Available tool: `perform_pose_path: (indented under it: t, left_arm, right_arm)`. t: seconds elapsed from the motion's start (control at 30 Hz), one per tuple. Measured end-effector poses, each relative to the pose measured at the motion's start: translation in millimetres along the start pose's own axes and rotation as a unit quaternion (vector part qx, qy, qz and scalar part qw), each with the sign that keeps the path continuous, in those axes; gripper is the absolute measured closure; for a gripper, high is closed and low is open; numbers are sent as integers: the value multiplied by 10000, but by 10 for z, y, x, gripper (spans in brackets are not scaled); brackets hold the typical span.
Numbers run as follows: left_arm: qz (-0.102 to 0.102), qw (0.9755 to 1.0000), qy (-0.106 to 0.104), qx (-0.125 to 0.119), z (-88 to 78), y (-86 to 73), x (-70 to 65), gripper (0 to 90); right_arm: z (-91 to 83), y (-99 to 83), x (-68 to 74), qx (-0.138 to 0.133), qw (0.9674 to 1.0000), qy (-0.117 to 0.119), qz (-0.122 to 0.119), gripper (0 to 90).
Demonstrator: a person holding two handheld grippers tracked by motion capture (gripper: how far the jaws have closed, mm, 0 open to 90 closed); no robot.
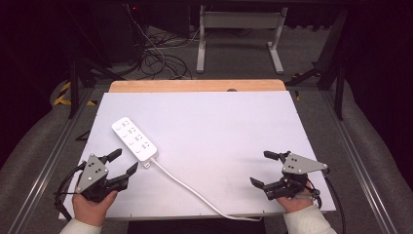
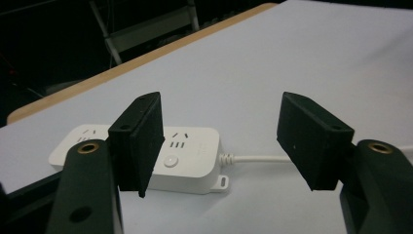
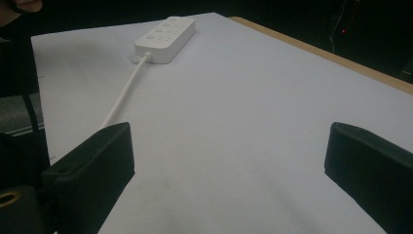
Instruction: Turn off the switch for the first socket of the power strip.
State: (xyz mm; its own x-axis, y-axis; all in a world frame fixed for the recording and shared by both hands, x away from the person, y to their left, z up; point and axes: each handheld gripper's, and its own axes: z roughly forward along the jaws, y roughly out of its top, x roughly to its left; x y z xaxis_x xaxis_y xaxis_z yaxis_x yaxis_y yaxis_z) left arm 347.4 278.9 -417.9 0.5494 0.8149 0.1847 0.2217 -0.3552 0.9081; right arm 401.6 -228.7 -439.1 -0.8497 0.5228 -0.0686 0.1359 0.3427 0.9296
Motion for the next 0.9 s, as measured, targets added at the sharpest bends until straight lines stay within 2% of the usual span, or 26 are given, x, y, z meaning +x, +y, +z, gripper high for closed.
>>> perform_pose_path:
  t: [0.2, 0.27, 0.3, 0.37, 0.7, 0.9]
  left_arm:
    - [-12, 9999, -90, 133, 21, 76, 25, 434]
    - [-114, 9997, -141, 162, 28, 105, 34, 452]
    - [-73, 9997, -147, 181, 30, 120, 47, 479]
    - [-113, 9996, -160, 215, 38, 147, 58, 511]
    - [-189, 9989, -253, 356, 112, 275, 133, 562]
    - [-219, 9986, -268, 395, 151, 299, 182, 575]
  right_arm:
    - [16, -1, 9, 34, 10000, 37, -6, 47]
    - [17, -1, 9, 36, 10000, 42, 4, 47]
    - [19, -1, 9, 38, 10000, 47, 6, 47]
    - [24, -2, 9, 53, 10000, 56, 11, 47]
    - [32, -5, 7, 64, 10000, 67, 9, 48]
    - [31, -6, 6, 61, 10000, 74, 8, 49]
